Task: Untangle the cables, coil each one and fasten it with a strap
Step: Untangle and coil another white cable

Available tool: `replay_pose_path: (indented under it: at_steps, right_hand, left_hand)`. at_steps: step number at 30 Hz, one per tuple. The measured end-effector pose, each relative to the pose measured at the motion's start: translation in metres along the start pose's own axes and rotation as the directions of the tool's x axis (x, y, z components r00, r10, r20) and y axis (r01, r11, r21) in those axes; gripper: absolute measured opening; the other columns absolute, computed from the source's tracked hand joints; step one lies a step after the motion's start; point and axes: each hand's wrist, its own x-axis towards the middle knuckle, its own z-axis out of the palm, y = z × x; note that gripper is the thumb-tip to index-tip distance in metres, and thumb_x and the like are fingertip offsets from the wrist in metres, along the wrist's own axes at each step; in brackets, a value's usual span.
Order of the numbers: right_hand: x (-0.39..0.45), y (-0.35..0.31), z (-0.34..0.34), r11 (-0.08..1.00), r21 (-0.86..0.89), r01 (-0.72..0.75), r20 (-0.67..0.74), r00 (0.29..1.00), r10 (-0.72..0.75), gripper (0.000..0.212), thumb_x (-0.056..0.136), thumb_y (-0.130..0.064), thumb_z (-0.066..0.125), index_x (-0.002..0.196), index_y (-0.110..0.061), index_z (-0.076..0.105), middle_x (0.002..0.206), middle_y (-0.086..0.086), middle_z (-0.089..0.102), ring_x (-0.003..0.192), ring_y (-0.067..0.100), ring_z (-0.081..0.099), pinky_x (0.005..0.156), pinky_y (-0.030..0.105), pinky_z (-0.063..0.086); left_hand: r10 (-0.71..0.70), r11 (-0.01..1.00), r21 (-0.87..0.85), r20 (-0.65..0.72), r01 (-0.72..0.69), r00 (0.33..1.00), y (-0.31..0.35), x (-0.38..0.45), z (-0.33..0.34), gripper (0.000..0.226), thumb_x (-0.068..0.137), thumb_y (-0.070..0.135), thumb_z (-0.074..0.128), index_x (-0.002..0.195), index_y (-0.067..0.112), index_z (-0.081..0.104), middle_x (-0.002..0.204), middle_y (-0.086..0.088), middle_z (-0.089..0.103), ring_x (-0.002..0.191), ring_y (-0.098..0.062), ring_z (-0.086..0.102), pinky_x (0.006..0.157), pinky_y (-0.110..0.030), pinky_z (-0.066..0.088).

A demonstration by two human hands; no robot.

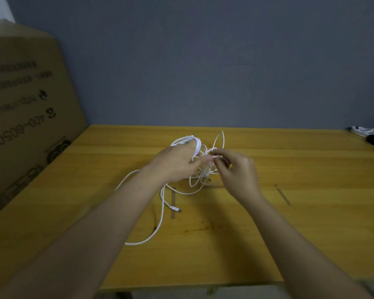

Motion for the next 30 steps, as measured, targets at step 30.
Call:
replay_pose_path:
  at_steps: [30]
  right_hand:
    - [0.155, 0.009, -0.102, 0.860, -0.286, -0.423, 0.647, 0.577, 0.499, 0.033, 0.101, -0.033, 0.044, 0.091, -0.009, 0.063, 0.083, 0.008, 0.070, 0.067, 0.016, 0.067, 0.066, 0.028, 0.054]
  left_hand:
    - [-0.107, 0.915, -0.396, -0.059, 0.075, 0.992, 0.053, 0.097, -0.060, 0.044, 0.095, 0.044, 0.051, 0.068, 0.009, 0.055, 0.057, 0.002, 0.048, 0.054, -0.016, 0.045, 0.052, -0.024, 0.034]
